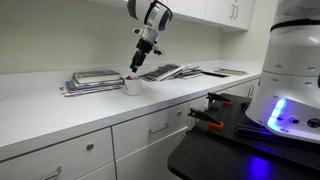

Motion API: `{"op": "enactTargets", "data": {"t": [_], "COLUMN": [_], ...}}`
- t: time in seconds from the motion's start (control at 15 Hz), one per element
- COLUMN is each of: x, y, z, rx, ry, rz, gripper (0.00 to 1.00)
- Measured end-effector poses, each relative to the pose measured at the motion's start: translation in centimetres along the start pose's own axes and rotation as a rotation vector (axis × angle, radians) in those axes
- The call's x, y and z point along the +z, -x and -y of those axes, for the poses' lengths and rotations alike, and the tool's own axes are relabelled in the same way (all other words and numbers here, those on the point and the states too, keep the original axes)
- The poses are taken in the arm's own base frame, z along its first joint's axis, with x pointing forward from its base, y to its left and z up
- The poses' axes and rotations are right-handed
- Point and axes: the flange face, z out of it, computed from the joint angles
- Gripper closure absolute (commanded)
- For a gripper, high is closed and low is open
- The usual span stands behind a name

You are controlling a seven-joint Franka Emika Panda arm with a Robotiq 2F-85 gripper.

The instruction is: Put the glue stick into the white mug.

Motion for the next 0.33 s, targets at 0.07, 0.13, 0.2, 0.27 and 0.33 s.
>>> {"op": "enactTargets", "data": {"t": [0.07,0.13,0.2,0.27,0.33], "x": [0.0,0.0,0.1,0.1,0.0], "y": [-0.1,-0.1,0.1,0.3,0.3], "z": [0.4,0.8,1.1,1.4,1.4], "rx": [0.012,0.032,0.062,0.093,0.117], "ry": [0.003,0.001,-0.003,-0.001,0.008], "rz": [0.051,0.103,0.154,0.201,0.237], "gripper": [0.00,0.00,0.00,0.00,0.00]}}
